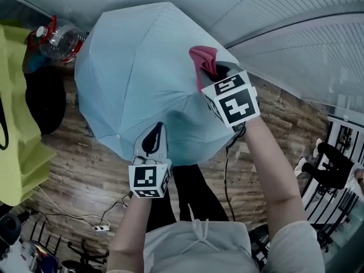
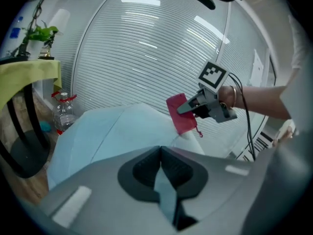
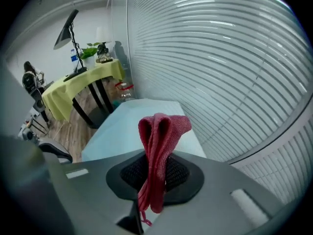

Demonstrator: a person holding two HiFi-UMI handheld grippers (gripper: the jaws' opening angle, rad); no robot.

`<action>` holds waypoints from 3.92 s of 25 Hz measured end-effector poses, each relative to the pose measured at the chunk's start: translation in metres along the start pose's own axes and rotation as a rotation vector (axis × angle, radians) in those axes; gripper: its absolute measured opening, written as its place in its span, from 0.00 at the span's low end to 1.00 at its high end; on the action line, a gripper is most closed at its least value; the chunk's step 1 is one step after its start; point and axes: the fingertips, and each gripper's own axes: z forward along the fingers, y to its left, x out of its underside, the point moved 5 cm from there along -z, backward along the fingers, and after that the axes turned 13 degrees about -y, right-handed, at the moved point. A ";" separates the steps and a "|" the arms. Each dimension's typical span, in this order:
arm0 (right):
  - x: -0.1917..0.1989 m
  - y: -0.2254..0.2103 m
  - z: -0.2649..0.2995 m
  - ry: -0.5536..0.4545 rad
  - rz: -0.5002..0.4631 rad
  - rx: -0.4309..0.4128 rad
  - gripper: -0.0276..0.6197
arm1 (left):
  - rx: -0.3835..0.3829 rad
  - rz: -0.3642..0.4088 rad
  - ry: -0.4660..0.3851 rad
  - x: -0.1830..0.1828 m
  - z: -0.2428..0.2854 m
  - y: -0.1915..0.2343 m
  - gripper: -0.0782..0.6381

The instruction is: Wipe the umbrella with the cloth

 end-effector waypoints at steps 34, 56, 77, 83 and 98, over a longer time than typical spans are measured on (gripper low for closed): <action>0.141 0.393 0.130 0.193 0.182 -0.226 0.13 | -0.216 -0.076 0.110 0.124 -0.222 0.225 0.12; 0.137 0.297 0.091 0.166 0.170 -0.220 0.13 | -0.131 -0.103 0.112 0.114 -0.154 0.137 0.12; 0.136 0.168 0.041 0.088 0.124 -0.176 0.13 | -0.093 -0.089 0.106 0.099 -0.073 0.041 0.12; 0.138 0.126 0.024 0.061 0.120 -0.162 0.13 | -0.073 -0.082 0.100 0.095 -0.047 0.007 0.12; 0.135 0.046 -0.001 0.019 0.118 -0.153 0.13 | -0.064 -0.048 0.109 0.090 0.006 -0.048 0.12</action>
